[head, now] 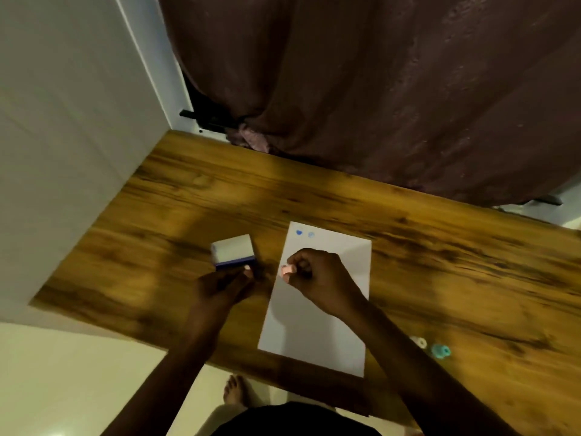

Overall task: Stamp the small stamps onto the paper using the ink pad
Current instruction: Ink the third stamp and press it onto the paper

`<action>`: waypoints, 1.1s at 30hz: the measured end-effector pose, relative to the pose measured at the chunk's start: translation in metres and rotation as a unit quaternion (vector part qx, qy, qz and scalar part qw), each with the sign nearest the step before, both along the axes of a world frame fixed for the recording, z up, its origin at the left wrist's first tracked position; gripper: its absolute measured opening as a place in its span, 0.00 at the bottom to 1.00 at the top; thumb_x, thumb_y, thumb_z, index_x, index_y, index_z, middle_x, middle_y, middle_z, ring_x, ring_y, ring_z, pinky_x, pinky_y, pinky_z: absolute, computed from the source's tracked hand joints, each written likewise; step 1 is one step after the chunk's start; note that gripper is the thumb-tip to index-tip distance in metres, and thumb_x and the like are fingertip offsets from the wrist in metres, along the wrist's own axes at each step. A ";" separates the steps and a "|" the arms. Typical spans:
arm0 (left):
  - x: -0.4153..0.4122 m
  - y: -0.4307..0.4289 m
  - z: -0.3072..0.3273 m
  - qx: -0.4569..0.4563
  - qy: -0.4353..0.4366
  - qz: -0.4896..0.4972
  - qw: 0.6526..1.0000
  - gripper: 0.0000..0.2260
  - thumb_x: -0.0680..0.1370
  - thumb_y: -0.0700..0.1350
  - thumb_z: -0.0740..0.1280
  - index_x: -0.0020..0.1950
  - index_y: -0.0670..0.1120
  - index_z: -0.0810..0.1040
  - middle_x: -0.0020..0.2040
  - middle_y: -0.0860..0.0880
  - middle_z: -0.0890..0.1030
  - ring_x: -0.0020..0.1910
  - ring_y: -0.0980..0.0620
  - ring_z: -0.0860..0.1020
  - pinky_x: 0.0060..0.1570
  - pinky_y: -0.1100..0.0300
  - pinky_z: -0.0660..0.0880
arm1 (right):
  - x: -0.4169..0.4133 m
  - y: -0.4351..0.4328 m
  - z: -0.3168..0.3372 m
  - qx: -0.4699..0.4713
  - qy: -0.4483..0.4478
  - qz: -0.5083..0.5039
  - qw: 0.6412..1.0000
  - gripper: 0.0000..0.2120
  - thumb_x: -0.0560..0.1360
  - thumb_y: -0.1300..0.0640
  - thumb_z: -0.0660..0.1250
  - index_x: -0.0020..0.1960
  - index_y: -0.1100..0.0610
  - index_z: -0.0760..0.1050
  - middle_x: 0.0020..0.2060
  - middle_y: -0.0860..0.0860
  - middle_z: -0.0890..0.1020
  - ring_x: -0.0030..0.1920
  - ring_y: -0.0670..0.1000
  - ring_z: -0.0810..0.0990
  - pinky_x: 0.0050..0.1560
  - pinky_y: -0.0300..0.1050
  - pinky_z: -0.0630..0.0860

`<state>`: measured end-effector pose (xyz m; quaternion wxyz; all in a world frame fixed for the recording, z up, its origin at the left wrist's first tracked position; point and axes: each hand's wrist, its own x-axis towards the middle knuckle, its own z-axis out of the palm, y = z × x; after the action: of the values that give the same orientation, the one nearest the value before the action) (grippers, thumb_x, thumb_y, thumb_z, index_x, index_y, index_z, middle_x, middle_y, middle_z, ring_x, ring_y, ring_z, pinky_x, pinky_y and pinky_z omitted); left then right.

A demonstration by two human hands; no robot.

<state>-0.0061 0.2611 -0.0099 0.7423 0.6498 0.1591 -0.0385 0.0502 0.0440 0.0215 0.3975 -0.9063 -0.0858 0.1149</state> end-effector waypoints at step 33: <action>0.027 0.090 -0.037 -0.068 0.019 -0.034 0.997 0.10 0.78 0.41 0.74 0.59 0.44 0.86 0.56 0.43 0.89 0.55 0.43 0.88 0.48 0.57 0.85 | 0.064 0.056 -0.024 0.161 0.147 -0.191 0.957 0.12 0.70 0.50 0.79 0.47 0.57 0.87 0.38 0.50 0.88 0.40 0.48 0.86 0.40 0.41 0.81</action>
<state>0.0204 0.3515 -0.0471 0.7798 0.6021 0.1479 -0.0868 0.1147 0.0998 -0.0029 0.5611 -0.8028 0.1311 0.1533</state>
